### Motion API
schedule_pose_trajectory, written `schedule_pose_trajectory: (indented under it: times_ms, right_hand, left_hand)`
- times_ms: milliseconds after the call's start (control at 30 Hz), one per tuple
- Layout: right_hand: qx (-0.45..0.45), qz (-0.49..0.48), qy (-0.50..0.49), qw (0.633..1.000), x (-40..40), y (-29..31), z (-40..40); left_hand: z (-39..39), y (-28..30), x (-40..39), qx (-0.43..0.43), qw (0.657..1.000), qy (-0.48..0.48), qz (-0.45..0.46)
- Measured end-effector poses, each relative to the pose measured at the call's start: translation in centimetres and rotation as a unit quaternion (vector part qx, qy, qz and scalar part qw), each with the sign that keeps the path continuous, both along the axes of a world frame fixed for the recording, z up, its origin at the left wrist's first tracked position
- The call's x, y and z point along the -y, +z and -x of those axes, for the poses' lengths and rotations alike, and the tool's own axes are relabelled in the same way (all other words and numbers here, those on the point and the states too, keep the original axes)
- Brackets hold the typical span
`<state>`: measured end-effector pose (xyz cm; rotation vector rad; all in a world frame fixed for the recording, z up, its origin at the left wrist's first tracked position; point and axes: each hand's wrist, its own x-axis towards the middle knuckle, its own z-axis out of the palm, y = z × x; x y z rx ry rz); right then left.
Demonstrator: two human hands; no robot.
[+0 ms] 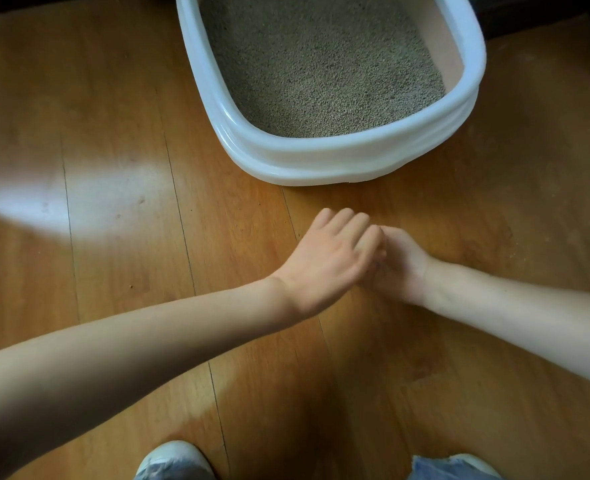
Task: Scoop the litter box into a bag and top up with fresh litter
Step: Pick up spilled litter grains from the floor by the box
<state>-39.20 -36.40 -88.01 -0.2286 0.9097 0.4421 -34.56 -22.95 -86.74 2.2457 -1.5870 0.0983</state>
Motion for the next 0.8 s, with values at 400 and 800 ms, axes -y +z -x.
schedule_pose_trajectory:
  times_ms: [400,800]
  right_hand:
    - [0.040,0.077,0.053,0.995,0.7,0.4,0.5]
    - [0.026,0.086,0.046,0.995,1.9,-0.3,1.0]
  left_hand:
    - [-4.5,-2.9,-3.7,-0.189,0.972,0.120,0.076]
    - [-6.1,-6.6,-5.6,-0.172,0.980,0.094,-0.044]
